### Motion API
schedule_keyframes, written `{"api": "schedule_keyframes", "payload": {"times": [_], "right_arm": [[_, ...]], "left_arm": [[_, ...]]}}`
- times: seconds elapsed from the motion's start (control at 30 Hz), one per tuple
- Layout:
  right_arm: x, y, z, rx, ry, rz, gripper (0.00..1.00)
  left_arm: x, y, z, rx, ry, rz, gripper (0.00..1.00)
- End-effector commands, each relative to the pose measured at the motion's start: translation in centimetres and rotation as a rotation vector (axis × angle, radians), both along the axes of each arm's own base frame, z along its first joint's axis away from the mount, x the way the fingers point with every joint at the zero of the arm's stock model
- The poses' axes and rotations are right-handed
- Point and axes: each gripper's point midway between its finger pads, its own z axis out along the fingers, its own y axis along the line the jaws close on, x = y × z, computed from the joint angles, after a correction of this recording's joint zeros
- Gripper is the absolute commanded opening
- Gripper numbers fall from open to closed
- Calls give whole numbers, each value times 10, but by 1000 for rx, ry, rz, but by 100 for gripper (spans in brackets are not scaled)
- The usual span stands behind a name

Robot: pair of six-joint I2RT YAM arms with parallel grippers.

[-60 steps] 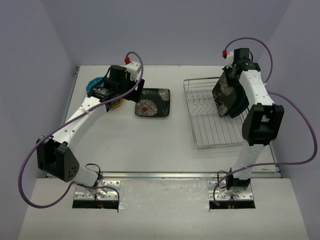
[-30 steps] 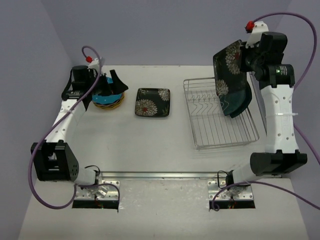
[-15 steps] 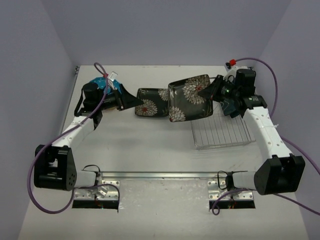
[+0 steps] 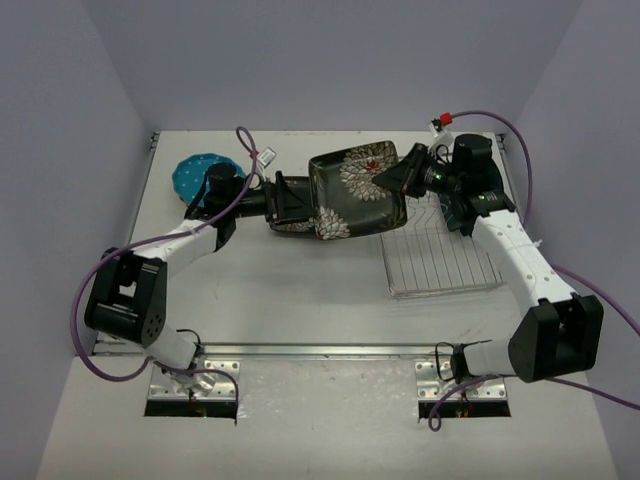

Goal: Unload the plates from the dish rack

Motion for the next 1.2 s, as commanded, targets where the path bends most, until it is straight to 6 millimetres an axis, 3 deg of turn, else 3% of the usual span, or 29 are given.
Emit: {"api": "schedule_keyframes", "payload": {"times": [0.0,0.17,0.37,0.4,0.47,0.5,0.57,0.6,0.67,0.7,0.77,0.83,0.93,1.0,1.17], "right_arm": [[0,19,43,117,-120,68,0],[0,30,34,131,-83,84,0],[0,42,27,141,-58,104,0],[0,42,26,140,-59,104,0],[0,42,23,130,-58,103,0],[1,42,23,124,-59,99,2],[2,39,19,101,-64,88,18],[1,38,19,96,-63,85,21],[1,34,16,63,-71,64,42],[1,32,15,52,-63,55,47],[6,20,10,-3,-63,-3,75],[8,9,11,-29,-57,-43,89],[13,-4,12,-59,-63,-91,95],[18,-22,25,-96,-108,-149,97],[18,-37,39,-104,-146,-182,98]], "left_arm": [[-8,-23,37,-99,-114,-85,83],[-3,-26,39,-122,-111,-92,71],[-2,-31,33,-122,-92,-104,48],[-2,-31,33,-122,-90,-105,42],[-2,-31,34,-119,-88,-107,17],[-2,-30,33,-112,-94,-107,9],[5,-22,35,-90,-105,-78,2],[7,-20,37,-86,-111,-70,0],[16,-7,35,-60,-98,-28,0],[22,2,34,-50,-87,-2,0],[39,28,30,-7,-86,63,0],[56,52,22,46,-73,119,0],[72,70,22,75,-71,156,0],[91,87,9,147,-33,182,0],[119,93,-11,231,-6,185,0]]}}
